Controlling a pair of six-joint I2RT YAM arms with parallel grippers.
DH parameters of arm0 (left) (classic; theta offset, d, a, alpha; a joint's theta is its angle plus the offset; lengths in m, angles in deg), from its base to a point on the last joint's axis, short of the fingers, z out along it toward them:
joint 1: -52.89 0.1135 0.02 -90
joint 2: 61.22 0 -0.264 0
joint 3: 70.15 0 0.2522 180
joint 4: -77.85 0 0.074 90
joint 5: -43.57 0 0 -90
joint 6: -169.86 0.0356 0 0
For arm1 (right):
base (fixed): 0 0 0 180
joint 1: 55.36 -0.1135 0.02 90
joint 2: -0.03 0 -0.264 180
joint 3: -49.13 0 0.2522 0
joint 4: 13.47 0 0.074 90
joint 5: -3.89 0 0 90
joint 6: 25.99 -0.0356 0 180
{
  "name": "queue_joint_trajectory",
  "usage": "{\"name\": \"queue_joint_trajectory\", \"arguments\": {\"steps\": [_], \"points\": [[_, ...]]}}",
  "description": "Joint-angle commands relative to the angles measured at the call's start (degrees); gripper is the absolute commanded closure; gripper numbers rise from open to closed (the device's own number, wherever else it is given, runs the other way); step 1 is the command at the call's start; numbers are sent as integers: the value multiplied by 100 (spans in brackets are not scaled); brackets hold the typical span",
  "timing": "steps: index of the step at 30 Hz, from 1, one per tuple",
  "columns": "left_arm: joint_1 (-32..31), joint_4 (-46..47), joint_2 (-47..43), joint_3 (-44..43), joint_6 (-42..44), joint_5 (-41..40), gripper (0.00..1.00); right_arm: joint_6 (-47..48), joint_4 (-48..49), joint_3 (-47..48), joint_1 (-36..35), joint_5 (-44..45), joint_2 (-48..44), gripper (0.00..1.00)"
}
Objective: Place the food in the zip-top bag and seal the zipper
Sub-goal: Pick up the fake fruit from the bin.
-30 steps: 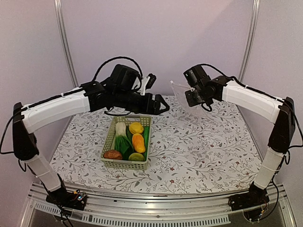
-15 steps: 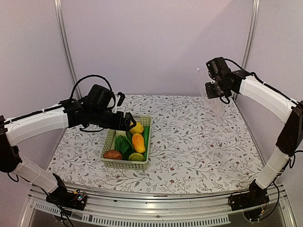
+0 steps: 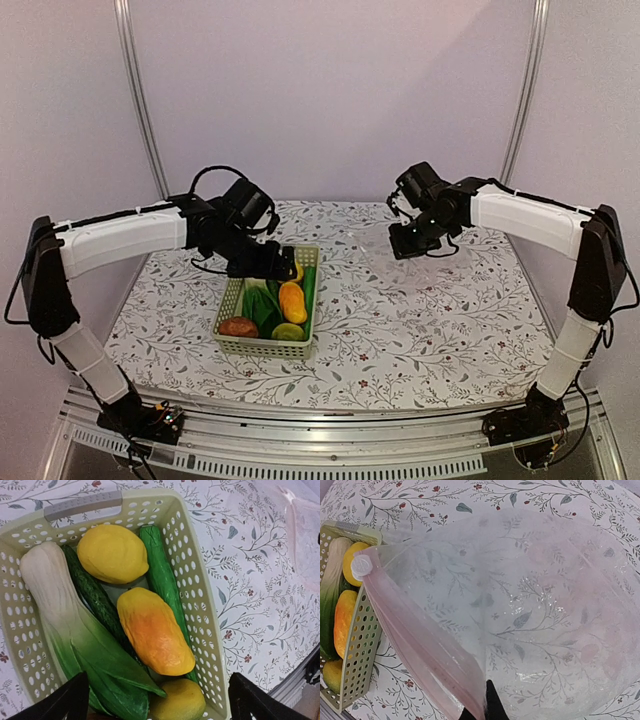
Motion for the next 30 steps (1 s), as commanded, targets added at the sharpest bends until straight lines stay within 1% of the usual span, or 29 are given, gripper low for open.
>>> {"name": "queue_joint_trajectory", "arguments": {"steps": [1, 3, 4, 6, 10, 13, 15, 19, 25, 27, 30], "points": [[91, -597, 614, -486, -567, 139, 4, -73, 227, -61, 40, -357, -317, 100], [86, -761, 944, -732, -729, 81, 7, -86, 293, -104, 43, -360, -356, 100], [94, -835, 1111, -871, -786, 107, 8, -78, 301, -95, 47, -546, -351, 100], [102, -866, 1349, -1055, -886, 224, 12, -68, 308, -75, 52, -637, -317, 100], [162, -742, 1693, -1146, -893, 408, 23, -82, 392, -104, 109, -669, -353, 100], [242, -911, 1922, -1218, -927, 621, 27, -88, 389, -101, 138, -721, -388, 100], [253, -934, 2008, -1183, -938, 712, 29, -76, 390, -105, 152, -723, -422, 100], [262, -495, 2105, -1074, -896, 867, 34, -97, 390, -188, 157, -735, -455, 100], [310, -614, 2651, -1613, -726, 1082, 36, -176, 381, -303, 159, -759, -502, 100], [334, -619, 2717, -1708, -711, 1097, 40, -212, 368, -303, 165, -786, -531, 100], [365, -808, 2693, -1877, -699, 1065, 56, -229, 330, -274, 159, -751, -563, 100]]}}
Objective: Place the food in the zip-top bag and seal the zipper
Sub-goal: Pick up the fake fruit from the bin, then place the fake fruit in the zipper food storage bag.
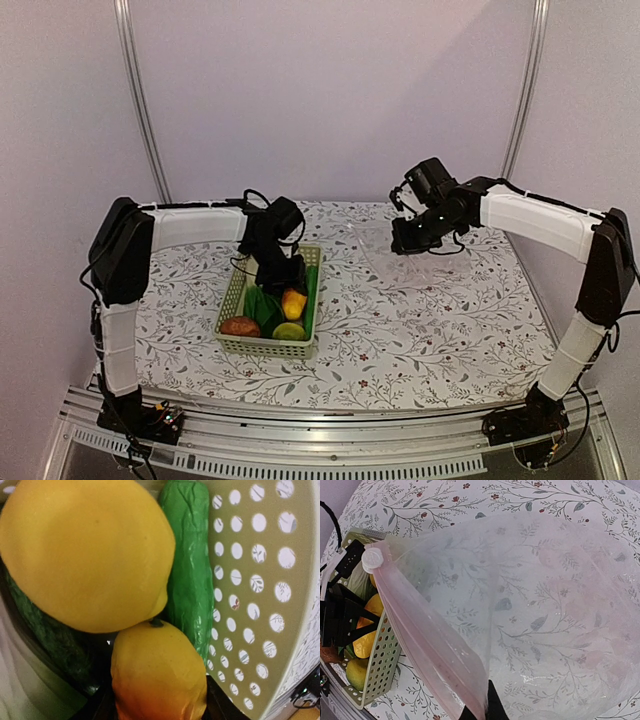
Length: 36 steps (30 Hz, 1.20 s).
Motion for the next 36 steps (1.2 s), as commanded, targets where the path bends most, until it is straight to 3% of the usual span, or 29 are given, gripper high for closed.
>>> {"name": "queue_joint_trajectory", "arguments": {"steps": [1, 5, 9, 12, 18, 22, 30, 36], "points": [[73, -225, -1, -314, 87, 0, 60, -100, -26, -40, 23, -40, -276, 100], [76, -360, -715, -367, 158, -426, 68, -203, -165, -28, 16, 15, -354, 100], [64, 111, -1392, -300, 372, -513, 74, -193, -274, 5, 20, -54, -390, 100], [-2, 1282, -1974, 106, 445, -280, 79, -205, -452, 288, 15, -268, -339, 100], [-481, 4716, -2855, 1083, 833, -441, 80, -424, -844, 1099, 7, -844, -78, 100], [-805, 5908, -2762, 1061, 1201, -592, 80, -570, -1263, 1862, -39, -1104, 171, 100], [-1135, 6389, -1904, 318, 1504, -929, 81, -935, -1621, 2568, -51, -1800, 274, 100], [-1396, 6500, -1811, 234, 1739, -1508, 82, -990, -1703, 2615, -46, -1825, 253, 100]]}}
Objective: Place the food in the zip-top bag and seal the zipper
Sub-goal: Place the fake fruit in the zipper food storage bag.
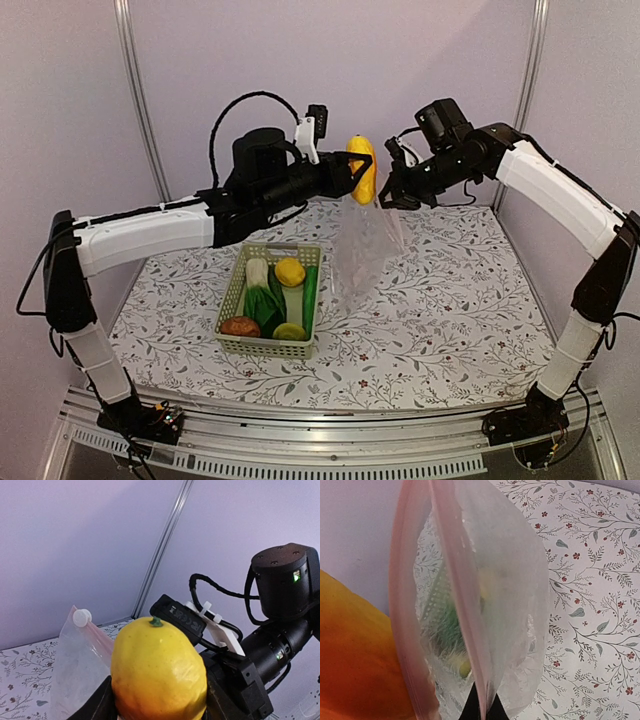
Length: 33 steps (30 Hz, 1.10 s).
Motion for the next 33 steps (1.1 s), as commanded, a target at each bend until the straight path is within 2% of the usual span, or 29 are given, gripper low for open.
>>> {"name": "queue_joint_trajectory", "arguments": {"steps": [1, 8, 13, 18, 20, 22, 26, 29, 33], "points": [[-271, 335, 12, -217, 447, -552, 82, -118, -232, 123, -32, -179, 89, 100], [-322, 623, 1, -538, 323, -482, 83, -173, -122, -29, -33, -91, 81, 100], [-324, 534, 177, -539, 289, -1061, 87, -253, -69, 88, -29, -170, 63, 100], [-312, 636, 245, -109, 574, -1546, 87, -423, 42, 126, 64, -506, -18, 100], [-318, 606, 244, -20, 645, -1575, 78, -512, 78, 165, 124, -622, -48, 100], [-325, 505, 254, -10, 649, -1568, 59, -588, 103, 189, 178, -669, -85, 100], [-337, 271, 244, -193, 648, -1566, 30, -645, 122, 190, 275, -677, -144, 100], [-344, 46, 295, -422, 735, -1575, 19, -653, 137, 182, 321, -720, -147, 100], [-347, -67, 251, -585, 759, -1461, 10, -648, 168, 149, 350, -692, -157, 100]]}}
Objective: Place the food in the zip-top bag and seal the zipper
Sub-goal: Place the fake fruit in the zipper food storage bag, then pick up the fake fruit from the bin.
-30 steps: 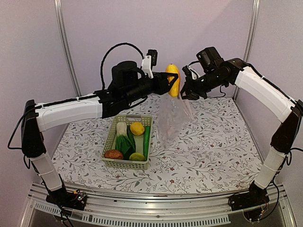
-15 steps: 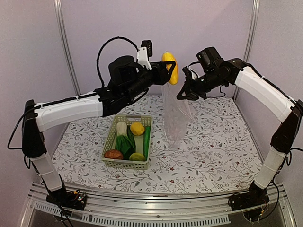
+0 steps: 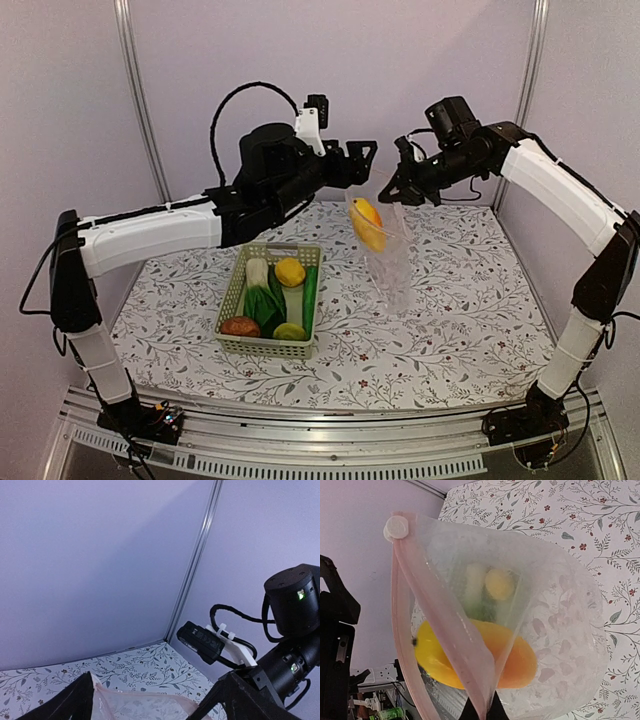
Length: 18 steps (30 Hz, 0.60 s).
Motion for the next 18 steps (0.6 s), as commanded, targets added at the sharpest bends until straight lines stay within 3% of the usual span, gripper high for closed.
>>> {"name": "queue_joint_trajectory", "arguments": {"steps": [1, 8, 14, 18], "points": [[-59, -290, 17, -334, 120, 73, 10, -32, 139, 125, 53, -52, -163, 100], [-46, -1063, -600, -329, 367, -124, 10, 219, 79, 92, 608, 153, -220, 100], [150, -3399, -1093, -3, -175, -840, 11, 811, -592, 844, 1377, 1106, -273, 100], [528, -4533, -1306, 467, -894, -711, 15, 1365, -848, 1279, 1449, 1792, -178, 100]]}}
